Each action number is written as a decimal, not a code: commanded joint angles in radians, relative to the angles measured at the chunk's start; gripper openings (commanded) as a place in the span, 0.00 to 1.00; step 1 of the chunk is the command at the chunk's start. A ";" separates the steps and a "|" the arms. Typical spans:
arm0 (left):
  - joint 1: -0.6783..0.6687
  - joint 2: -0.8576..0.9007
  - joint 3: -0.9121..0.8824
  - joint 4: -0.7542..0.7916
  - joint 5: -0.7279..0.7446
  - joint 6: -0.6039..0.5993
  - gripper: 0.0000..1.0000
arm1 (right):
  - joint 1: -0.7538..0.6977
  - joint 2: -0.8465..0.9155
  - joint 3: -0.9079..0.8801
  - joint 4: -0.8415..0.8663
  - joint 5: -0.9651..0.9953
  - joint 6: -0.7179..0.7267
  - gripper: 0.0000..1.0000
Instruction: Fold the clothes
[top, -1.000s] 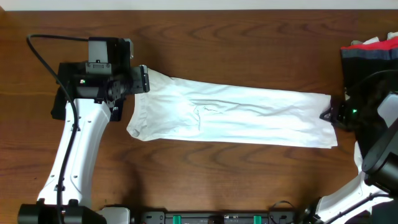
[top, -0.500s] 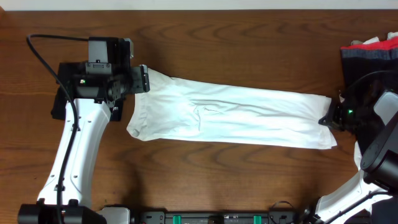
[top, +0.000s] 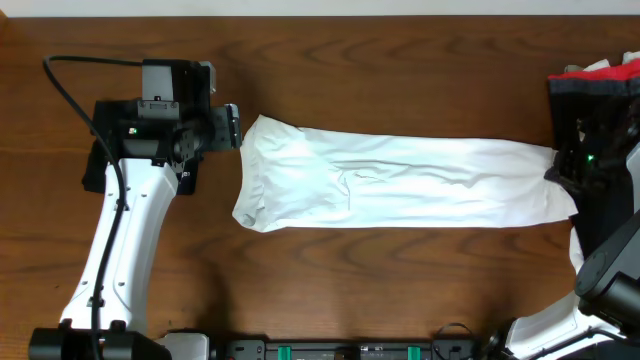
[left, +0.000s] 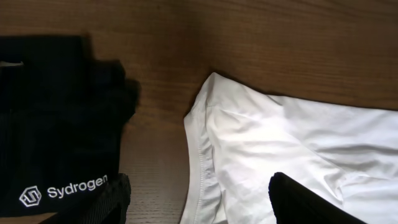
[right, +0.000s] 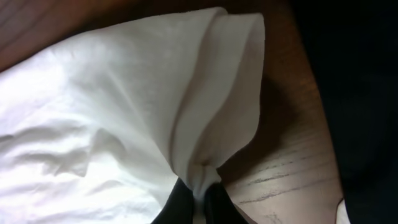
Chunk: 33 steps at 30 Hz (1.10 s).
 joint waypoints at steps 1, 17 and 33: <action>0.002 -0.010 0.011 0.000 0.006 -0.013 0.73 | 0.018 -0.004 -0.004 -0.002 -0.009 0.005 0.01; 0.002 -0.010 0.011 0.005 0.006 -0.013 0.74 | 0.036 -0.004 -0.004 -0.008 -0.011 0.005 0.01; 0.002 -0.036 0.011 0.007 0.006 -0.013 0.74 | 0.369 -0.014 -0.004 0.012 -0.093 0.095 0.01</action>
